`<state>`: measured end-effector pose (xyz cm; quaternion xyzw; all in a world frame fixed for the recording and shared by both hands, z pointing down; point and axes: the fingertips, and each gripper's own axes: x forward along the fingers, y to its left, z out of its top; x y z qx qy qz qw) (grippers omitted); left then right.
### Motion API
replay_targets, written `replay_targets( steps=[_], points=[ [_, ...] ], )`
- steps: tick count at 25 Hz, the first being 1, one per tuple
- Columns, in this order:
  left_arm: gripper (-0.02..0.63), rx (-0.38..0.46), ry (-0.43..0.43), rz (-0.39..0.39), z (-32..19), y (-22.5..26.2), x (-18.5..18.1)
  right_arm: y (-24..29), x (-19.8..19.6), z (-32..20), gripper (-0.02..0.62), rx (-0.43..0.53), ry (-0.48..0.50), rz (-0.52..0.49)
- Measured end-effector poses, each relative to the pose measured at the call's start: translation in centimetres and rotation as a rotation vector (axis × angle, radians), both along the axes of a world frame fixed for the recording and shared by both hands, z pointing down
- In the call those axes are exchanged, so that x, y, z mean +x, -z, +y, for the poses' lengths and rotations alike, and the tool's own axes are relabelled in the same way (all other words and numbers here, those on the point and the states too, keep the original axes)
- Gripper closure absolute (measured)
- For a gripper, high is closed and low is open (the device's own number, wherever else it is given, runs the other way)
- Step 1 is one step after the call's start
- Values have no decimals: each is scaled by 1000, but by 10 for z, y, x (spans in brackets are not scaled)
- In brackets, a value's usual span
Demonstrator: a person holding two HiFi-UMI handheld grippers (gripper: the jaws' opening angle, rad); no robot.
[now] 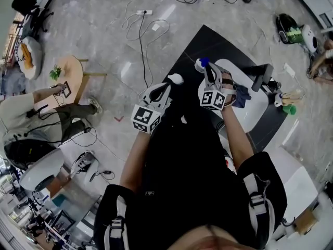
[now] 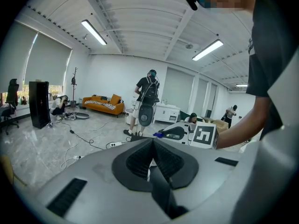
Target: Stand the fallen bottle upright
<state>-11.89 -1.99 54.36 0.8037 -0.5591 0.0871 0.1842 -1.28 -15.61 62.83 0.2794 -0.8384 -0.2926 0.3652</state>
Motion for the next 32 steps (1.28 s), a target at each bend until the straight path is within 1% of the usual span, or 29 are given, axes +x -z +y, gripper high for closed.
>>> replay_targets(
  steps=[5, 9, 15, 21, 25, 32],
  points=[
    [591, 2, 2, 8, 4, -3, 1, -2, -5, 13, 465, 2, 37, 11],
    [591, -2, 5, 10, 9, -7, 2, -3, -4, 16, 463, -6, 31, 9],
    [591, 8, 2, 4, 10, -4, 6, 2, -2, 16, 455, -68, 47, -2],
    [591, 15, -3, 5, 11, -2, 6, 2, 9, 23, 438, -141, 35, -61],
    [591, 12, -7, 9, 13, -4, 5, 3, 8, 29, 442, -128, 57, -55],
    [591, 8, -14, 25, 19, -9, 1, 6, 8, 26, 443, -126, 13, -63]
  ],
)
